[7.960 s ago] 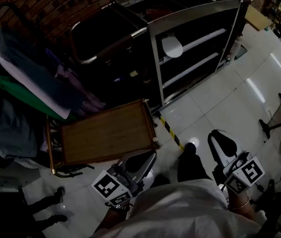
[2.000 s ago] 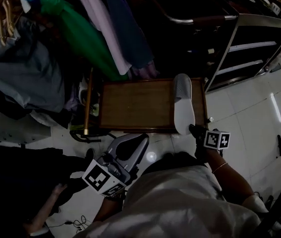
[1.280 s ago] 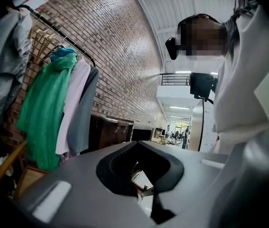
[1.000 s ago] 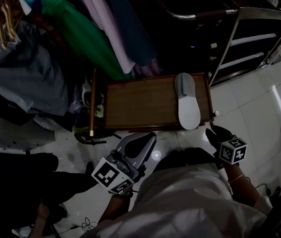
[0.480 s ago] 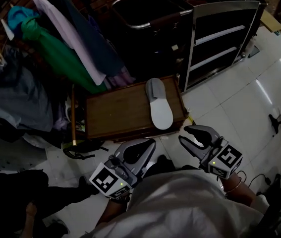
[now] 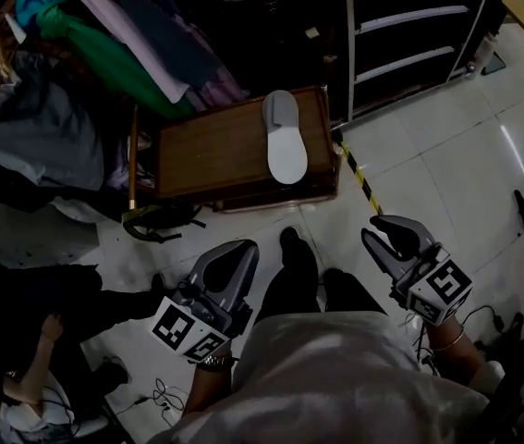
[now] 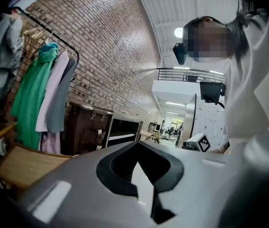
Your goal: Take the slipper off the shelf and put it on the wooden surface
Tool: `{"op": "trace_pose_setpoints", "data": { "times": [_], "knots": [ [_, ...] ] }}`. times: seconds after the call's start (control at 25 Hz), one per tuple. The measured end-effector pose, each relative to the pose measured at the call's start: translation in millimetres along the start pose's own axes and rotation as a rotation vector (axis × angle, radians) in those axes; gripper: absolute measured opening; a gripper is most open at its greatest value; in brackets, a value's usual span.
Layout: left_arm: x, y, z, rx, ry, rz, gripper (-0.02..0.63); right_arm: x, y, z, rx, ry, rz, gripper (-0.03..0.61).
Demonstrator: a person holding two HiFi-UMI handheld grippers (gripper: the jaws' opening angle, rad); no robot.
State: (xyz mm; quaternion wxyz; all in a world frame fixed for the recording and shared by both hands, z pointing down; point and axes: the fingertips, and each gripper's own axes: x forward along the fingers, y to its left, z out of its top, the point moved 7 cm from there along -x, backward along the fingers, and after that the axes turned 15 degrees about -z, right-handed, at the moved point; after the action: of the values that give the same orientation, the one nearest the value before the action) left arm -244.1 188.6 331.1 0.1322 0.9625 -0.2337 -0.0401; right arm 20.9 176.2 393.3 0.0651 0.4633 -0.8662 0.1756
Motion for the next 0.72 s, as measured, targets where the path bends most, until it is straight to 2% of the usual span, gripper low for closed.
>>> {"op": "trace_pose_setpoints", "data": {
  "times": [0.16, 0.28, 0.4, 0.56, 0.72],
  "knots": [
    [5, -16, 3, 0.014, 0.038, -0.021, -0.002, -17, 2, -8, 0.049, -0.030, 0.007, 0.087],
    [18, -18, 11, 0.042, 0.028, -0.041, -0.002, -27, 3, -11, 0.077, -0.033, 0.003, 0.083],
    [33, -28, 14, 0.067, 0.014, -0.102, -0.002, -37, 12, -10, 0.043, -0.052, 0.025, 0.078],
    [44, -52, 22, 0.116, 0.031, -0.217, -0.002, -51, 34, 6, -0.022, -0.063, 0.021, 0.080],
    [31, -57, 28, 0.135, 0.004, -0.228, -0.002, -48, 68, 41, -0.004, -0.091, 0.037, 0.080]
  ]
}}
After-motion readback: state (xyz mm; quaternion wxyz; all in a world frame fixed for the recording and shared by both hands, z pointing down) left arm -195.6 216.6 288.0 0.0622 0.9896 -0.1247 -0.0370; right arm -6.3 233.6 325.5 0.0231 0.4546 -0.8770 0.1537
